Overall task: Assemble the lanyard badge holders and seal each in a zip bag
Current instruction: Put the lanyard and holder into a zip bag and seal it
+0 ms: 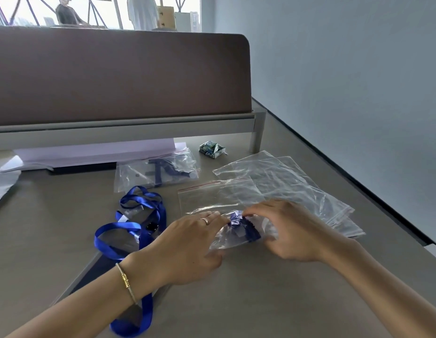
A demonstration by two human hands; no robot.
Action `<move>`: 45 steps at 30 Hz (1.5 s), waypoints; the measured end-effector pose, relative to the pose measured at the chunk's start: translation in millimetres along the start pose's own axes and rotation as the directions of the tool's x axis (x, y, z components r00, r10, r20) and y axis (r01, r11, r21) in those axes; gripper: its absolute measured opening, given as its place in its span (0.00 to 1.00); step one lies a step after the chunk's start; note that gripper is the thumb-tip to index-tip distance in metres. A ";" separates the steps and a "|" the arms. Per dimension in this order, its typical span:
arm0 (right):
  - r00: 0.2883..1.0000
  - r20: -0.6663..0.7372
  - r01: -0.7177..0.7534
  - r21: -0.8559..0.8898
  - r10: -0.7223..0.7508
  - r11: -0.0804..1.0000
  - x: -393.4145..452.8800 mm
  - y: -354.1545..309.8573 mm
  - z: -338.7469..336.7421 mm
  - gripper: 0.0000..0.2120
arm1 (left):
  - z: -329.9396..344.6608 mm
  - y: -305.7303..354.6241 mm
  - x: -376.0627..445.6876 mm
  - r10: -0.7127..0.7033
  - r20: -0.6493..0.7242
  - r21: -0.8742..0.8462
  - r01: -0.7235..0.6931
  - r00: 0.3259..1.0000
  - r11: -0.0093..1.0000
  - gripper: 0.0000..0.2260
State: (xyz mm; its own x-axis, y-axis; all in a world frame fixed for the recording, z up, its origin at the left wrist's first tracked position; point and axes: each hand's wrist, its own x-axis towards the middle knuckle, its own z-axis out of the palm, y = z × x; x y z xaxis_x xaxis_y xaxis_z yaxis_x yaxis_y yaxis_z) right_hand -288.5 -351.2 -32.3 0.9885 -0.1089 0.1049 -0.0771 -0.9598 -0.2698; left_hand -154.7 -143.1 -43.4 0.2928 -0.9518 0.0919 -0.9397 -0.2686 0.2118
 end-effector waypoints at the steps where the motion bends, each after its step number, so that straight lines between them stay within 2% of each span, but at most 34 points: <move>1: 1.000 -0.023 -0.007 -0.001 0.007 1.000 0.0 -0.7 -2.4 0.26 | -0.8 0.2 0.8 -0.019 0.004 -0.046 0.020 1.000 0.999 0.25; 3: 0.998 -0.060 -0.028 0.068 0.032 0.997 2.1 -1.8 -8.2 0.22 | -2.9 -2.7 2.4 -0.053 0.006 -0.129 0.053 0.999 0.990 0.19; 6: 0.995 -0.083 -0.036 0.181 0.052 0.983 15.8 -1.3 -12.6 0.22 | -7.4 -11.7 8.9 -0.105 -0.043 -0.246 0.092 0.994 0.965 0.08; 8: 0.989 -0.117 -0.056 0.237 0.086 0.970 31.6 1.5 -12.7 0.18 | -8.4 -22.5 16.3 -0.186 -0.091 -0.264 0.156 0.978 0.952 0.10; 10: 0.980 -0.135 -0.104 0.290 0.149 0.951 48.3 6.4 -13.0 0.16 | -10.8 -34.2 22.9 -0.253 -0.142 -0.308 0.200 0.957 0.930 0.06; 13: 0.974 -0.099 -0.171 0.278 0.205 0.945 66.7 14.8 -12.9 0.18 | -14.2 -48.2 32.3 -0.291 -0.203 -0.321 0.217 0.935 0.922 0.09; 16: 0.966 -0.039 -0.242 0.229 0.257 0.943 78.0 23.7 -11.0 0.17 | -12.6 -59.9 42.0 -0.319 -0.222 -0.288 0.250 0.922 0.924 0.05; 19: 0.950 0.003 -0.310 0.155 0.313 0.938 84.7 32.5 -4.3 0.16 | -9.4 -69.4 52.0 -0.326 -0.190 -0.202 0.289 0.926 0.936 0.06; 20: 0.942 0.008 -0.333 0.134 0.335 0.933 86.4 34.9 -2.0 0.16 | -8.5 -72.2 54.8 -0.326 -0.170 -0.198 0.291 0.930 0.936 0.09; 23: 0.927 0.019 -0.375 0.099 0.375 0.922 89.4 39.3 2.5 0.16 | -8.3 -75.9 62.0 -0.308 -0.068 -0.197 0.290 0.949 0.937 0.27; 26: 0.920 0.027 -0.392 0.064 0.391 0.918 88.9 41.7 1.3 0.20 | -10.6 -76.7 69.8 -0.263 -0.027 -0.182 0.254 0.964 0.950 0.32; 31: 0.918 0.049 -0.395 0.054 0.392 0.917 88.0 46.7 1.8 0.25 | -17.5 -82.0 79.4 -0.295 0.031 -0.267 0.292 0.955 0.918 0.31; 36: 0.918 0.067 -0.394 0.047 0.391 0.918 87.1 49.7 -0.4 0.27 | -17.6 -85.4 86.8 -0.296 0.034 -0.254 0.295 0.954 0.921 0.13; 38: 0.924 0.067 -0.378 0.023 0.376 0.925 86.3 51.8 -2.5 0.24 | -17.0 -85.9 86.3 -0.294 0.030 -0.345 0.286 0.955 0.894 0.10; 40: 0.930 0.066 -0.361 0.002 0.360 0.932 84.9 53.2 -5.2 0.22 | -19.6 -83.7 81.3 -0.302 0.037 -0.464 0.284 0.953 0.839 0.12; 43: 0.939 0.067 -0.338 0.015 0.337 0.941 83.0 51.3 -10.8 0.17 | -26.1 -77.8 70.5 -0.318 0.058 -0.666 0.274 0.946 0.694 0.14; 45: 0.951 0.054 -0.308 0.073 0.305 0.948 83.0 49.8 -13.7 0.14 | -29.4 -74.5 64.5 -0.348 0.052 -0.741 0.270 0.936 0.615 0.14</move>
State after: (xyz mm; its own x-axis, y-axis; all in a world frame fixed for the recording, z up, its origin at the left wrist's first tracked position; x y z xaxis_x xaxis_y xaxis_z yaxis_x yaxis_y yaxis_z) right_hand -212.0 -411.6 -24.0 0.9235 -0.3821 -0.0346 -0.3683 -0.8578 -0.3585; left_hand -60.7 -180.1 -24.6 0.5918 -0.8052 -0.0387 -0.3673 -0.3120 0.8762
